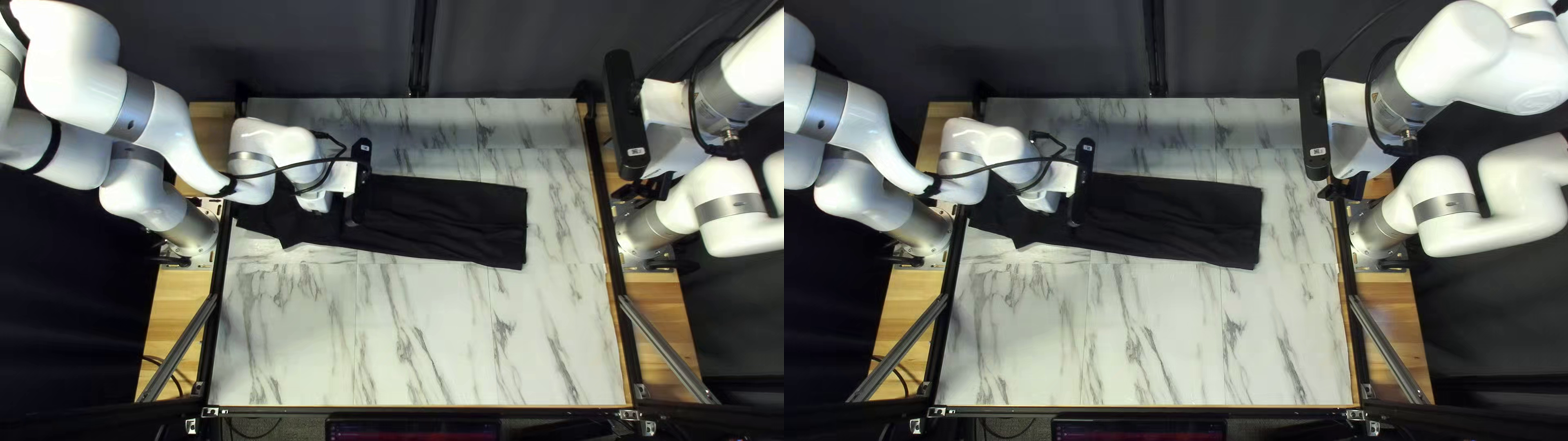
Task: Fold t-shirt
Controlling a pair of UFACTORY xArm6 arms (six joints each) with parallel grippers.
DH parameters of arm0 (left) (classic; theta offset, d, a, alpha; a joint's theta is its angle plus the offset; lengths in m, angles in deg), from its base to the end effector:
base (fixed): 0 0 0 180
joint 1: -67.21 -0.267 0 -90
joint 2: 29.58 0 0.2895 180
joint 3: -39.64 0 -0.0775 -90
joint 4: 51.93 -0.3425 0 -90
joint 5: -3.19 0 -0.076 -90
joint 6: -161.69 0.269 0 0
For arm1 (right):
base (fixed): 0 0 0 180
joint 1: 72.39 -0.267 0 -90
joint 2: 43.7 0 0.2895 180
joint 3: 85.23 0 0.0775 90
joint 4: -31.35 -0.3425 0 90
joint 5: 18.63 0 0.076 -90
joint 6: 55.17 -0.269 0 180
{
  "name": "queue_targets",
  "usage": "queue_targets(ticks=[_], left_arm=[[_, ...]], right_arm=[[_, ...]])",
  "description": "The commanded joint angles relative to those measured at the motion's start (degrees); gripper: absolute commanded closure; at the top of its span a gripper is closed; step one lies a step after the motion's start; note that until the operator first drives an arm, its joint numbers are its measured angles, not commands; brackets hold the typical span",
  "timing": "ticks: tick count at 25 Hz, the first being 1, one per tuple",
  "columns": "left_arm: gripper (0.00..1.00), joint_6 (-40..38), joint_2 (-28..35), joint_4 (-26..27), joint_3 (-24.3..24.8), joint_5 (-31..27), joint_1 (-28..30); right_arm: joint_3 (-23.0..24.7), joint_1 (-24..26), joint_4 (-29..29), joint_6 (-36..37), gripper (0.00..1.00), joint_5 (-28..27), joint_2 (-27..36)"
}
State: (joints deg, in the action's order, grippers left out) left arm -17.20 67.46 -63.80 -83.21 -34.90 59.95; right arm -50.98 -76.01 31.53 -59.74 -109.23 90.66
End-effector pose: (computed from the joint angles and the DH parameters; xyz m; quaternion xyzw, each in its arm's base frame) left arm 0.3244 0.0633 0.0762 -0.9974 0.0269 -0.0108 0.0660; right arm 0.2401 0.0143 0.3577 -0.9965 0.0084 -0.0828 0.0044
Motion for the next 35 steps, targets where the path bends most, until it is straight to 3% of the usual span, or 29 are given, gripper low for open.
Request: queue_targets(ticks=[1,7,11,19,25,26,28,29,35], left_arm=[[0.0,-2.76,3.01,-1.37,1.95,-1.88,1.85],[0.0,-10.11,15.21,-2.56,9.61,-7.87,7.37],[0.0,-11.15,21.55,-1.27,13.88,-10.71,7.7],[0.0,-10.54,23.5,-0.17,16.76,-10.45,5.6],[0.0,-12.1,20.61,0.57,17.77,-6.58,5.32],[0.04,-11.57,19.59,0.78,18.16,-5.02,4.4],[0.52,-10.69,18.25,1.28,18.45,-3.19,3.22],[1.0,-10.24,17.82,1.63,18.44,-2.7,2.84],[1.0,-9.98,16.99,2.98,16.22,-4.45,4.37]], right_arm=[[0.0,0.0,0.0,0.0,0.0,0.0,0.0],[0.0,0.0,0.0,0.0,0.0,0.0,0.0],[0.0,0.0,0.0,0.0,0.0,0.0,0.0],[0.0,0.0,0.0,0.0,0.0,0.0,0.0],[0.0,0.0,0.0,0.0,0.0,0.0,0.0],[0.0,0.0,0.0,0.0,0.0,0.0,0.0],[0.0,0.0,0.0,0.0,0.0,0.0,0.0],[0.0,0.0,0.0,0.0,0.0,0.0,0.0],[0.0,0.0,0.0,0.0,0.0,0.0,0.0]])
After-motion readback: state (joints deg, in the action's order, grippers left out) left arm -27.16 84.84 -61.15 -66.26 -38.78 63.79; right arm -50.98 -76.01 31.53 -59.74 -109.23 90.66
